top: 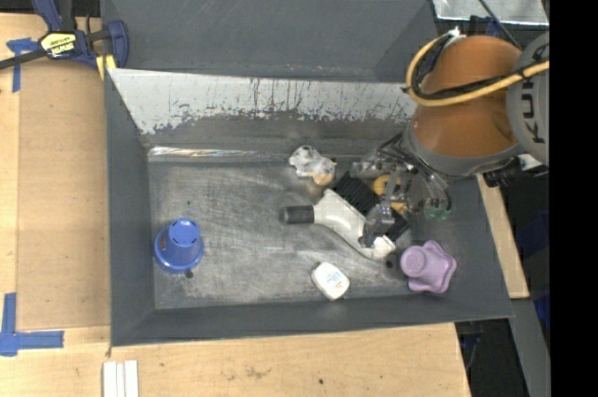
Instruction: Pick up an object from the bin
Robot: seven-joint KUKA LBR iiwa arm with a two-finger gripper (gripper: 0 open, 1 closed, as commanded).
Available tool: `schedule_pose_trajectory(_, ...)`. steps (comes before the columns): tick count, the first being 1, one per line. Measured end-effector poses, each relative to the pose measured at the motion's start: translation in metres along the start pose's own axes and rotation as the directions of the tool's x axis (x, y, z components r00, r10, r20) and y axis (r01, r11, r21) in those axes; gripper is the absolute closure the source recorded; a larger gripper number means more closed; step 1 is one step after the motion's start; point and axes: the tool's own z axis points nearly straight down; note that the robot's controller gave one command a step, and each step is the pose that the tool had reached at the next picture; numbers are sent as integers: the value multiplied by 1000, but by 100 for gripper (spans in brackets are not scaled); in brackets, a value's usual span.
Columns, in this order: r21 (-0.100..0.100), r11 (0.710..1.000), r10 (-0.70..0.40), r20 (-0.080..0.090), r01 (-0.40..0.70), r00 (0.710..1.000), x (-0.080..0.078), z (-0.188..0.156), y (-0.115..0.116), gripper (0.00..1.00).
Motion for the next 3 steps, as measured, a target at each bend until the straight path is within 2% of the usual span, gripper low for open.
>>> schedule_pose_trajectory(1,-1,996,90,-2,-90,996,0,8,3,0)
schedule_pose_trajectory(2,-4,955,298,7,-298,955,6,77,11,0)
schedule_pose_trajectory(3,-10,943,334,21,-334,942,0,90,7,100)
